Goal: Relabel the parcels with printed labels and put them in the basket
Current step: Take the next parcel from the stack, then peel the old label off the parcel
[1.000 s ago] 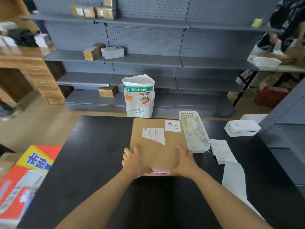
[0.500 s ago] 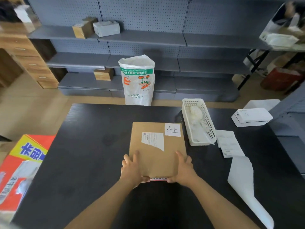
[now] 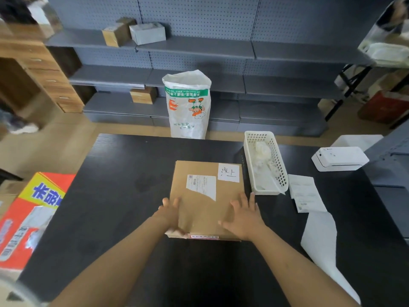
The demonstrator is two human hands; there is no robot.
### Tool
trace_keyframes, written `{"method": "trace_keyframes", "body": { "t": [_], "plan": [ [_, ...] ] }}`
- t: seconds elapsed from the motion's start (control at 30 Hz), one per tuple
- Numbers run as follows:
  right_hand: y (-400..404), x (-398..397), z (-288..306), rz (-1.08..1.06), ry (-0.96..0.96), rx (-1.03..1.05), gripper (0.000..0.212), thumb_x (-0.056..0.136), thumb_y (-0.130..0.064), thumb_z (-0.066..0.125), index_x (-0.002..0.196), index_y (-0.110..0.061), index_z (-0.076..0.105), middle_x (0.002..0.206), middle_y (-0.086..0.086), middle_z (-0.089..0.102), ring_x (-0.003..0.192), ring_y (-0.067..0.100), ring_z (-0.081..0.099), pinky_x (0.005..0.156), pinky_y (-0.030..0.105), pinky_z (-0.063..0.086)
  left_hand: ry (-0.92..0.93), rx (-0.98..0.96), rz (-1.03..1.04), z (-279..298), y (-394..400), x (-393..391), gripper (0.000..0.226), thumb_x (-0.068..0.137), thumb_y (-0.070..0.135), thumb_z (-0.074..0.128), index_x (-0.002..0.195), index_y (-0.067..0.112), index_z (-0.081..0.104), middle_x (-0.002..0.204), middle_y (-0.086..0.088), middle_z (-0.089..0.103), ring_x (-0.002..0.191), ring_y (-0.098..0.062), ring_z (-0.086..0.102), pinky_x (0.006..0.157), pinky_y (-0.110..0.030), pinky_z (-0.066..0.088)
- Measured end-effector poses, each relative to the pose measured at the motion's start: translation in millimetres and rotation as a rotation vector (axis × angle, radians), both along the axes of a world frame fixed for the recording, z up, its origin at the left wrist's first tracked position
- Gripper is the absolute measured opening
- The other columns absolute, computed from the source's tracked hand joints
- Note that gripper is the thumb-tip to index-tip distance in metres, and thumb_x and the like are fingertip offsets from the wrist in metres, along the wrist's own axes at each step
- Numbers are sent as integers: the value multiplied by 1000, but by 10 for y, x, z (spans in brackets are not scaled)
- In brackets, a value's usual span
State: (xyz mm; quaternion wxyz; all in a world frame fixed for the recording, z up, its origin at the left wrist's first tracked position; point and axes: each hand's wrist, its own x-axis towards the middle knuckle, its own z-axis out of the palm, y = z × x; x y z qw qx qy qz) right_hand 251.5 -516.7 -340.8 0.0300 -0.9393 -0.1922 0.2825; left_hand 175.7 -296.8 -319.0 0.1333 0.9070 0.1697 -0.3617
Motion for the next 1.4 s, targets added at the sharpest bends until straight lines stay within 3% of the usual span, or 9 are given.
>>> {"method": "trace_keyframes", "body": {
  "t": [0.1, 0.17, 0.23, 0.33, 0.53, 0.97, 1.17, 1.27, 1.4],
  "plan": [
    [49, 61, 44, -9, -89, 40, 64, 95, -55, 35, 144, -14, 33, 157, 15, 13, 145, 37, 2, 117, 47, 14, 26, 42, 36, 73, -3, 115, 112, 68, 54, 79, 146, 17, 8, 137, -13, 18, 127, -33, 34, 102, -43, 42],
    [58, 111, 69, -17, -191, 96, 47, 98, -44, 35, 131, -13, 47, 142, 14, 39, 133, 31, 29, 110, 41, 30, -42, 116, 14, 111, -28, 213, 97, 75, 54, 73, 145, 15, 17, 142, -13, 18, 128, -32, 33, 102, -43, 38],
    [59, 175, 78, -6, -256, 154, 32, 98, -34, 39, 117, -15, 55, 126, 8, 51, 117, 24, 40, 100, 37, 38, -180, 186, -28, 125, -55, 328, 69, 87, 46, 62, 140, 14, 32, 145, -13, 22, 128, -31, 34, 102, -41, 36],
    [100, 277, 75, -23, -242, 246, 25, 95, -24, 45, 114, -17, 58, 125, 5, 52, 115, 23, 42, 100, 35, 37, -358, 176, -35, 101, -33, 506, 42, 93, 28, 51, 132, 13, 44, 134, -10, 39, 119, -28, 43, 95, -37, 38],
    [284, 464, 41, -32, -194, 337, 29, 95, -20, 50, 121, -17, 60, 134, 6, 46, 123, 23, 41, 101, 32, 34, -429, 3, 132, 12, 104, 838, 36, 96, 18, 44, 132, 13, 47, 129, -11, 45, 114, -29, 47, 91, -37, 40],
    [438, 593, -135, 17, -238, 361, 32, 93, -29, 56, 124, -21, 55, 132, 2, 43, 123, 21, 35, 105, 30, 30, -537, 30, 323, -270, 88, 1040, 24, 96, 3, 42, 117, 4, 53, 118, -14, 52, 104, -31, 51, 86, -37, 46],
    [418, 612, -166, 38, -238, 346, 31, 93, -32, 56, 123, -22, 53, 132, 3, 40, 123, 22, 34, 104, 29, 27, -547, -8, 376, -300, 151, 1084, 25, 91, 1, 41, 109, 5, 59, 113, -12, 53, 100, -29, 52, 83, -39, 48],
    [429, 635, -163, 39, -245, 324, 31, 91, -32, 57, 121, -23, 53, 132, 3, 40, 123, 22, 34, 101, 30, 28, -617, 82, 249, -380, 175, 963, 25, 94, 18, 52, 117, 12, 56, 120, -8, 46, 108, -26, 44, 91, -34, 38],
    [505, 717, -131, -2, -249, 319, 24, 91, -27, 55, 114, -21, 58, 126, 4, 46, 119, 24, 39, 98, 30, 31, -615, 58, 190, -512, 159, 491, 87, 76, 63, 64, 142, 18, 29, 151, -7, 16, 140, -27, 15, 112, -44, 17]
  ]
}}
